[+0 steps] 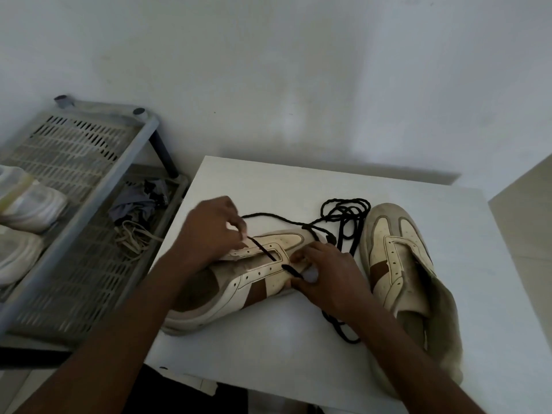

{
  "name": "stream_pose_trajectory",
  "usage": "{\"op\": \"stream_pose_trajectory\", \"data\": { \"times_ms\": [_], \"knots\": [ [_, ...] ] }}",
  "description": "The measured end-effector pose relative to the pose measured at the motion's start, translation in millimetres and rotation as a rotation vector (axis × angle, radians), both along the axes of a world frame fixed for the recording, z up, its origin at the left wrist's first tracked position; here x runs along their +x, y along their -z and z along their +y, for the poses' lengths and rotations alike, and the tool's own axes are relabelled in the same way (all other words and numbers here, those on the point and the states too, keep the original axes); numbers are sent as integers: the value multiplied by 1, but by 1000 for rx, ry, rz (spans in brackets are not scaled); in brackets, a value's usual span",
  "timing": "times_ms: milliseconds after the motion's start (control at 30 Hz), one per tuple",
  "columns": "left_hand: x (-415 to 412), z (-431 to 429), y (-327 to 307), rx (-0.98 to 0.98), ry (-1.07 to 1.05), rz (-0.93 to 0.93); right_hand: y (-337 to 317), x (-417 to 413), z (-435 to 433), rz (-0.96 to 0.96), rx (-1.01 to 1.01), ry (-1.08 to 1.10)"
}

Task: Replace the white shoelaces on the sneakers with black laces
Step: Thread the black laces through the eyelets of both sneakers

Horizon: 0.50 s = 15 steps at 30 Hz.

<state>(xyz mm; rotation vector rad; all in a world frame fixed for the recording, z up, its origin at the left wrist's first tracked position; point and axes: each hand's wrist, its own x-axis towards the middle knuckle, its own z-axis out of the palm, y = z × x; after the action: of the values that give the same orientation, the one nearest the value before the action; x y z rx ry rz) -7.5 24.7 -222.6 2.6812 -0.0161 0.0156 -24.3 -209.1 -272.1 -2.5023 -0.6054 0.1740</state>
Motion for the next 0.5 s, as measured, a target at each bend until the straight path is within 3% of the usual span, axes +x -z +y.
{"op": "stream_pose_trajectory", "data": {
  "times_ms": [167,300,400,500],
  "knots": [
    [1,22,-2,-122,-254,-132,0,0,2,-19,-16,7],
    [-1,-8,2,-349,-24,-169,-9,0,12,-23,82,62],
    [-1,-29,6,-385,163,-156,-15,-3,24,36,363,88],
    [0,-36,11,-374,218,-169,-24,-3,31,328,779,228]
  ]
}}
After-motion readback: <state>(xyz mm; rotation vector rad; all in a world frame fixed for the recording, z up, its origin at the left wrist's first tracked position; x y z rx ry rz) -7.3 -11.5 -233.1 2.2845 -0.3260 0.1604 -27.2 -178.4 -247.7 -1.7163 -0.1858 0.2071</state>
